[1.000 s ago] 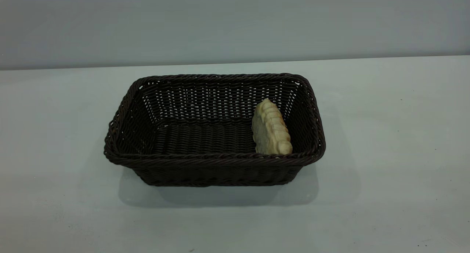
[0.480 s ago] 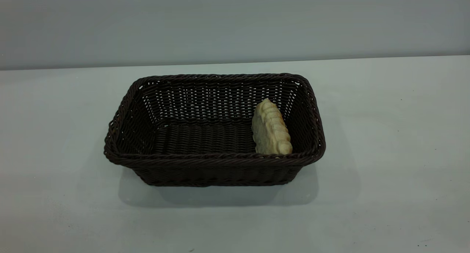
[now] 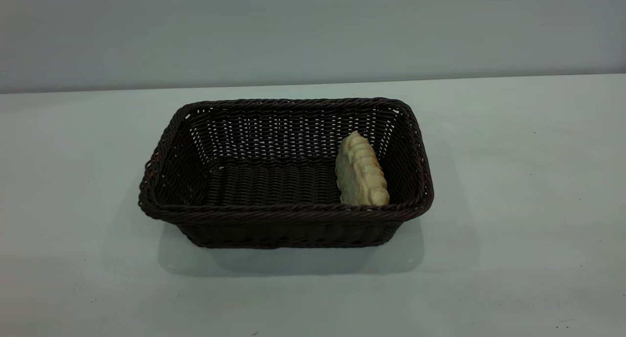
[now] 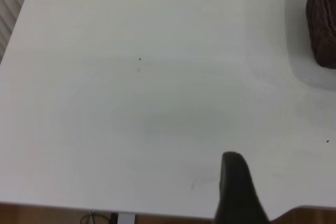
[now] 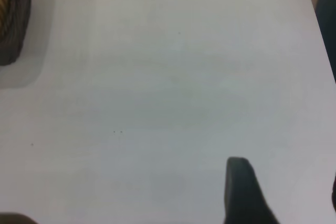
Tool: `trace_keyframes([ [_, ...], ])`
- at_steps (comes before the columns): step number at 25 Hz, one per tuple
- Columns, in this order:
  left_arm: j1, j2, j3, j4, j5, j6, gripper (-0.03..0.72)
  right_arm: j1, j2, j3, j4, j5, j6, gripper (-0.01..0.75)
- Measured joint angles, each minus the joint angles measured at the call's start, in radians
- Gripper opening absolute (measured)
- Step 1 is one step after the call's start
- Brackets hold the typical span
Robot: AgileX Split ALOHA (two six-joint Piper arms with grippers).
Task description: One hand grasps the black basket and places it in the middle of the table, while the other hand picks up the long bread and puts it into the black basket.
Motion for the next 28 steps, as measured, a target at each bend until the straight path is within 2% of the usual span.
trace_keyframes([
  [13, 0.001, -0.001, 0.0, 0.0, 0.004, 0.0, 0.517, -0.002, 0.0, 0.0, 0.0, 0.0, 0.0, 0.35],
  [28, 0.001, -0.001, 0.0, 0.0, 0.004, 0.0, 0.517, -0.002, 0.0, 0.0, 0.0, 0.0, 0.0, 0.262],
])
